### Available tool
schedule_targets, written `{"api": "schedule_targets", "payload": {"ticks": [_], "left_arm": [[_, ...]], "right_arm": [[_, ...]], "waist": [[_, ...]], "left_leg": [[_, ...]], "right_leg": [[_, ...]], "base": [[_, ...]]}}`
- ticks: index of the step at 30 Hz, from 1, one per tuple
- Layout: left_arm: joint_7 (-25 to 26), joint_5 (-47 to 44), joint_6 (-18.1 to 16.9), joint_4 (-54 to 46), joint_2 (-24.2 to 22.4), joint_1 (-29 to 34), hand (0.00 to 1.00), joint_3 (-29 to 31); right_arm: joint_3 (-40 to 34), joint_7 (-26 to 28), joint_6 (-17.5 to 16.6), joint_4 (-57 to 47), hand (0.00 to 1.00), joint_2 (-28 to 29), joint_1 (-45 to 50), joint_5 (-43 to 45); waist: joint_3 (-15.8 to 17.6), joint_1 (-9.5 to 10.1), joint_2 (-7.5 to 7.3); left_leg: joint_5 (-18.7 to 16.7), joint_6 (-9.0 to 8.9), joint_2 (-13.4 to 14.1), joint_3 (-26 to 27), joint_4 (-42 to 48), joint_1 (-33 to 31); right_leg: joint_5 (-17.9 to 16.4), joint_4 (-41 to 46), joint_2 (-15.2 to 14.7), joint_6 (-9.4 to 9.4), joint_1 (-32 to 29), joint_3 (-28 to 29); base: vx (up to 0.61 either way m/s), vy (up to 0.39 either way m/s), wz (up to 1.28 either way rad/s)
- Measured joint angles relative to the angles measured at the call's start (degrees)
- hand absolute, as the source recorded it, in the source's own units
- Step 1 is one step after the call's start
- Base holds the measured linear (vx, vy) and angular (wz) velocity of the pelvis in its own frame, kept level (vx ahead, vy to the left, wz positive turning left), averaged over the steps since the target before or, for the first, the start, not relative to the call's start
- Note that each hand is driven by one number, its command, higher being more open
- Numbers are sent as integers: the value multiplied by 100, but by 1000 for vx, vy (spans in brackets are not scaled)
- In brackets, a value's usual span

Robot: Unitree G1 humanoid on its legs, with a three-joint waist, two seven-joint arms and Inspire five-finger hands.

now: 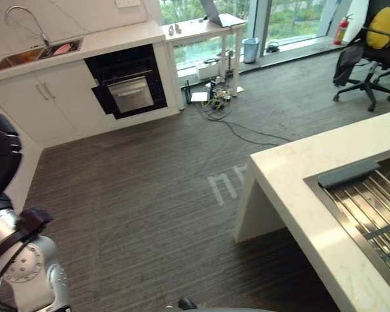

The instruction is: Walk over to the sink, pick up the cup, carry it to the dishwasher, place the cup inside the dishwasher, then close the dishwasher door

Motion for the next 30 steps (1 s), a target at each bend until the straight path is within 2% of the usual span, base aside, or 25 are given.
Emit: {"api": "schedule_targets", "payload": {"ticks": [1, 2, 3, 4, 5, 7, 9, 10, 11, 12, 13, 14, 15, 16, 19, 22, 27, 30], "left_arm": [[-101, 46, 21, 2, 8, -15, 0, -283], [-242, 54, 21, 63, 40, -94, 0, -772], [-395, 22, 22, 290, 67, -335, 0, -1395], [-535, -47, 59, 614, 67, -542, 0, -1915], [-569, -44, 109, 754, 71, -606, 0, -2125], [-670, -35, 433, 976, 83, -597, 0, -2579], [-802, -29, 691, 972, 113, -598, 0, -2727], [-968, -28, 822, 972, 195, -595, 0, -2805], [-1037, -28, 873, 972, 268, -588, 0, -2878], [-1170, -36, 998, 956, 389, -559, 0, -2983], [-1268, -40, 1155, 951, 551, -537, 0, -3016], [-1294, -40, 1239, 951, 610, -521, 0, -3016], [-1299, -40, 1377, 969, 615, -487, 0, -3007], [-1313, -42, 1430, 972, 609, -486, 0, -3011], [-1389, -52, 1478, 1025, 495, -483, 0, -3020], [-1471, -181, 1476, 1140, 468, -478, 0, -3023], [-1382, -342, 1459, 1140, 488, -452, 0, -2979], [-1367, -380, 1423, 1140, 490, -344, 0, -2827]], "right_arm": [[-13, 1, -12, -103, 100, -3, 17, 47], [-95, 40, -13, -221, 100, 38, 78, 139], [-165, 102, -15, -273, 100, 179, 83, 223], [-192, 125, -18, -302, 100, 299, 84, 391], [-187, 133, -29, -299, 100, 366, 78, 390], [-43, 183, -36, -290, 100, 476, -62, 371], [9, 201, 38, -152, 100, 529, -309, 349], [9, 275, 76, -39, 100, 565, -401, 320], [3, 342, 68, -37, 100, 571, -401, 311], [40, 446, 9, -37, 100, 564, -404, 227], [78, 513, -62, 56, 100, 577, -506, 120], [125, 513, -71, 113, 100, 589, -562, 119], [236, 507, -86, 169, 100, 574, -654, 130], [361, 488, -110, 162, 100, 549, -743, 140], [563, 429, -100, 165, 100, 439, -924, 137], [726, 282, -89, 174, 100, 429, -995, 374], [962, 62, -65, 216, 100, 430, -1102, 648], [1061, 79, -6, 215, 100, 415, -1120, 658]], "waist": [[1, -78, 2], [-27, -180, 73], [45, -328, 59], [109, -386, -36], [124, -391, -94], [166, -364, -191], [192, -341, -123], [197, -323, -119], [196, -324, -140], [167, -292, -243], [141, -248, -427], [109, -225, -528], [52, -163, -584], [9, -138, -588], [-41, -191, -465], [-86, -258, -390], [-109, -250, -363], [-110, -240, -362]], "left_leg": [[-12, 67, -34, -290, 8, -57], [10, 93, -52, -780, 15, -135], [-7, 145, -104, -1550, 9, -236], [-3, 151, -257, -2156, -16, -225], [-4, 151, -329, -2368, -6, -206], [-28, 175, -536, -2851, -9, -53], [-47, 199, -544, -3083, -14, 1], [-50, 183, -527, -3209, -14, 53], [-8, 119, -530, -3263, -12, 82], [-29, 87, -548, -3399, 17, 150], [-62, 8, -567, -3482, 31, 237], [-72, -29, -580, -3495, 37, 270], [-133, -138, -515, -3501, 44, 302], [-157, -225, -433, -3504, 16, 278], [-130, -397, -225, -3384, -157, 359], [-222, -536, -101, -3281, -154, 585], [-276, -614, -74, -3222, -152, 613], [-297, -641, -34, -2965, -152, 635]], "right_leg": [[130, 387, -45, -239, -146, 544], [126, 896, 45, -469, -428, 1561], [-668, 1106, 591, -113, -694, 2799], [-1130, 1184, 1010, -79, -915, 3619], [-1285, 1200, 1134, -46, -1033, 3910], [-1648, 1082, 1293, 217, -1629, 4663], [-1645, 838, 1360, 269, -2146, 5185], [-1553, 740, 1388, 378, -2407, 5418], [-1417, 650, 1383, 437, -2481, 5470], [-866, 219, 1357, 419, -2533, 5460], [-239, -207, 1331, 394, -2527, 5367], [6, -377, 1335, 353, -2521, 5320], [-35, -642, 1395, 385, -2382, 5189], [-30, -1027, 1494, 332, -2237, 5114], [38, -1312, 1689, 237, -2127, 5037], [65, -1690, 1832, 195, -1688, 4927], [153, -1977, 1879, 167, -1540, 4954], [274, -2105, 1936, 153, -1558, 5147]], "base": [[93, 83, 183], [100, 24, 246], [99, -44, 312], [82, -78, 280], [72, -79, 238], [121, -27, 170], [161, -24, 127], [181, -60, 126], [258, -146, 114], [226, -167, 83], [229, -197, 58], [212, -263, 18], [223, -288, -4], [207, -269, -7], [143, -152, -1], [151, -99, 3], [52, -38, -3], [-31, -23, -34]]}}
